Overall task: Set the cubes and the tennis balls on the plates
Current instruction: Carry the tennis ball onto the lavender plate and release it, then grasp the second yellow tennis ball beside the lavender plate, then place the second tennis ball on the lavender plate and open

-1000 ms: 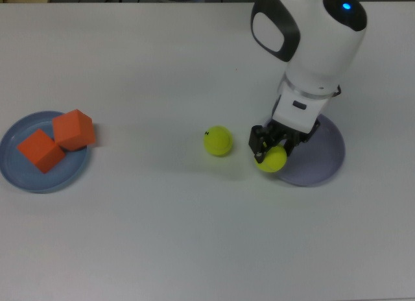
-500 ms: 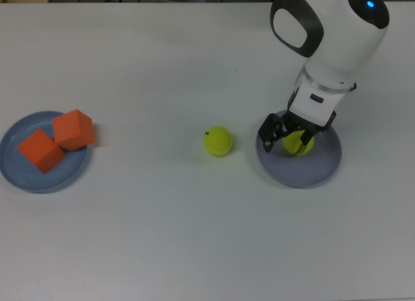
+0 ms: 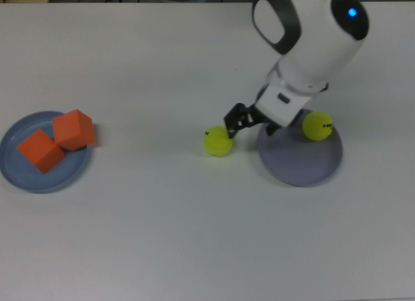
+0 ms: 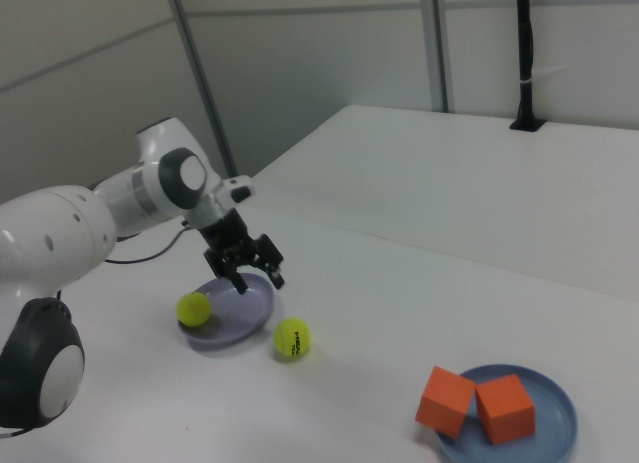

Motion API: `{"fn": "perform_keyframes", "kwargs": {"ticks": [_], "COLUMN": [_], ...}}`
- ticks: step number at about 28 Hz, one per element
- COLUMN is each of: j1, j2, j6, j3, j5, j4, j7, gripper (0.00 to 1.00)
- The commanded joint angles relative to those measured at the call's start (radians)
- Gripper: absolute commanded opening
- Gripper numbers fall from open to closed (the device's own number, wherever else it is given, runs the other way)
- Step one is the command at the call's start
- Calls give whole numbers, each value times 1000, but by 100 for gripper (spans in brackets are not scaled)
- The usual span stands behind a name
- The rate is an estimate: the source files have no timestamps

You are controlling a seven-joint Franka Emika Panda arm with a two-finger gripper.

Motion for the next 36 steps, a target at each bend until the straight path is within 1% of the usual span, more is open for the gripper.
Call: {"fn": "perform_keyframes", "kwargs": {"ticks": [1, 7, 13, 15, 16, 17, 18, 19, 22, 25, 28, 31, 34, 36], "j1": [-22, -24, -24, -24, -24, -24, -24, -24, -24, -24, -19, -11, -5, 11], "j2": [-12, 22, 29, 29, 29, 29, 29, 29, 28, 28, 23, 14, 17, 19], "j6": [-21, -20, -20, -20, -18, -15, -11, -11, -11, -9, 2, 63, 104, 112], "j3": [-31, -45, -57, -68, -70, -70, -70, -71, -71, -67, -60, -45, -19, -17], "j5": [16, 6, 4, 2, 4, 6, 7, 7, 9, 15, 12, 12, 9, 10], "j4": [-58, -70, -93, -98, -98, -96, -93, -88, -84, -39, -30, -30, -32, -33], "j7": [-23, -23, -33, -45, -54, -59, -59, -59, -62, -62, -65, -62, -57, -54], "gripper": [100, 100, 100, 64, 40, 18, 2, 0, 0, 0, 0, 0, 0, 0]}}
